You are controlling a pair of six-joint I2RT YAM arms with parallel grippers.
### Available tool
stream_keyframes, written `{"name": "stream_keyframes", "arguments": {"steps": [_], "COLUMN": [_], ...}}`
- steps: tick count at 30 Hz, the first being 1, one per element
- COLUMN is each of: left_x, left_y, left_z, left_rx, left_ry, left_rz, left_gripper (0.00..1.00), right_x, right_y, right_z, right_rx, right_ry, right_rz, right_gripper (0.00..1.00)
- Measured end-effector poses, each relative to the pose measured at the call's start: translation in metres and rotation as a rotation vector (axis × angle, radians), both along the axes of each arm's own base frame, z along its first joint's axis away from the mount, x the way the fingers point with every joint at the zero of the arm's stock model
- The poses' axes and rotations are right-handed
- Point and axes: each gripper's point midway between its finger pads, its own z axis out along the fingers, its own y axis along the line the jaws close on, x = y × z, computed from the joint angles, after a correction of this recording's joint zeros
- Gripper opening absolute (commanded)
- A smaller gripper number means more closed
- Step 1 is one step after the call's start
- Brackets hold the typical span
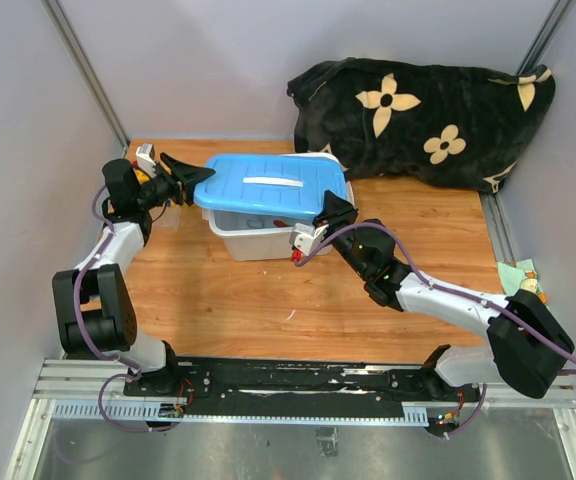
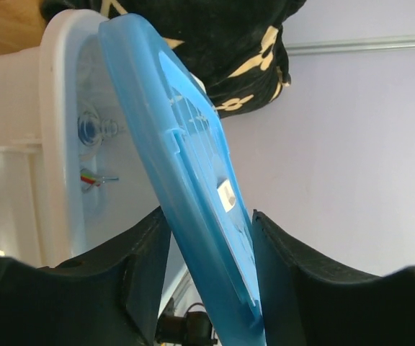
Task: Organize the chemistry lab equipment
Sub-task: Close the lid of the storage box.
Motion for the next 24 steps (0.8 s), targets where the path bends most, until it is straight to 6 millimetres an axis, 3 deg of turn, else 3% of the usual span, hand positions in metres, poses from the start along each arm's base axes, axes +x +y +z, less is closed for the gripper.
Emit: {"name": "stream_keyframes", "arguments": {"steps": [9, 13, 14, 16, 18, 20, 24], "left_x": [0.009, 0.010, 0.010, 0.011, 0.012, 0.012, 0.014], "left_y": [0.000, 0.000, 0.000, 0.000, 0.000, 0.000, 0.001], "left_z": [0.025, 0.027, 0.026, 0.023, 0.017, 0.014, 0.009], "left_rx": [-0.009, -0.022, -0.022, -0.020, -0.015, -0.010, -0.007], "left_ry": [-0.049, -0.040, -0.036, -0.021, -0.005, -0.001, 0.008], "left_rz": [-0.032, -0.041, -0.043, -0.045, -0.048, -0.051, -0.050], "left_gripper": [0.16, 0.13, 0.13, 0.12, 0.11, 0.11, 0.09], "right_x": [0.002, 0.003, 0.004, 0.004, 0.005, 0.008, 0.016], "right_y": [0.001, 0.002, 0.002, 0.001, -0.001, -0.005, -0.015], "right_z": [-0.005, -0.010, -0.010, -0.009, -0.009, -0.004, 0.026], "right_rx": [-0.023, -0.034, -0.034, -0.032, -0.023, 0.010, 0.108], "right_ry": [-0.002, 0.004, 0.004, 0.005, 0.009, 0.016, 0.021], "right_rz": [-0.004, -0.005, -0.006, -0.014, -0.026, -0.059, -0.140], "right_gripper": [0.01, 0.03, 0.09, 0.38, 0.57, 0.62, 0.63]}}
